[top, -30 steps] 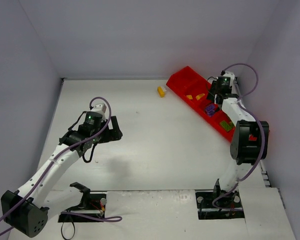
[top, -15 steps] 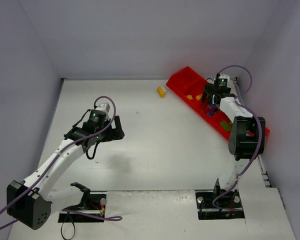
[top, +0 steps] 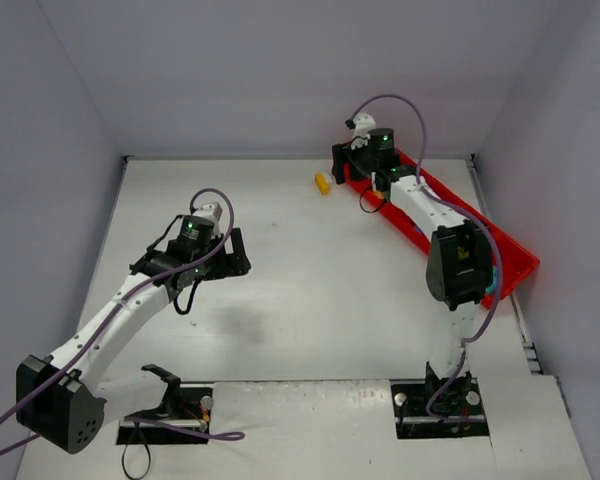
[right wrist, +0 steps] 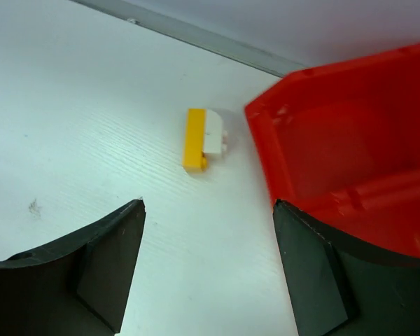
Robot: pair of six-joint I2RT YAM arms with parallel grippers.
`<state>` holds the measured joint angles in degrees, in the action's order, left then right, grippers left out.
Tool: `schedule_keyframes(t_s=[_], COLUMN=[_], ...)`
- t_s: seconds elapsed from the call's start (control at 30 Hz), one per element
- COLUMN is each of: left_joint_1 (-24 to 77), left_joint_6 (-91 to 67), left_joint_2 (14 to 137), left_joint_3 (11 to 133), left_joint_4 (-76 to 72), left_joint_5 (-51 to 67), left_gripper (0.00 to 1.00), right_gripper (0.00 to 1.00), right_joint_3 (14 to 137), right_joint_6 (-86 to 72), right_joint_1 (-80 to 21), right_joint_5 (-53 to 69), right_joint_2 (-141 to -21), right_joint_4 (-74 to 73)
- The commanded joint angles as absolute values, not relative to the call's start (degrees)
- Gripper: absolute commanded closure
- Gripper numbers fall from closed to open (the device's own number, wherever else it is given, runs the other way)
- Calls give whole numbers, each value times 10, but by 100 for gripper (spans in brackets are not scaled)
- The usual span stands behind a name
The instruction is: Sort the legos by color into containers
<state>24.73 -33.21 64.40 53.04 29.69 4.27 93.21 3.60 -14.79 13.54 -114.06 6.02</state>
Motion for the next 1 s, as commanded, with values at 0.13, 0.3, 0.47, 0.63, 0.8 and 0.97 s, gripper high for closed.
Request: schedule_keyframes(t_s=[0.13, 0.3, 0.47, 0.63, 0.8, 0.97], left_joint_1=[247, 248, 247, 248, 248, 247], left_joint_6=[-326, -330, -333, -333, -335, -333], left_joint_2=[634, 620, 610, 612, 616, 612], left_joint_3=[570, 566, 562, 562, 563, 564], left_joint_4=[305, 321, 331, 332, 332, 337], left_joint_5=[25, 15, 6, 5, 8, 5], left_gripper=[16, 16, 16, 16, 16, 16], right_gripper=[33, 37, 40, 45, 51, 55], right_joint_3=[1033, 1066, 1086, 1097, 1119, 1132], right_joint_6=[45, 34, 20, 7, 4, 4], right_joint_1=[-180, -192, -195, -199, -200, -200], right_joint_5=[157, 141, 128, 104, 93, 93], right_joint_2=[-1274, -1334, -1368, -1390, -1416, -1428], right_joint_4=[79, 83, 91, 107, 109, 114])
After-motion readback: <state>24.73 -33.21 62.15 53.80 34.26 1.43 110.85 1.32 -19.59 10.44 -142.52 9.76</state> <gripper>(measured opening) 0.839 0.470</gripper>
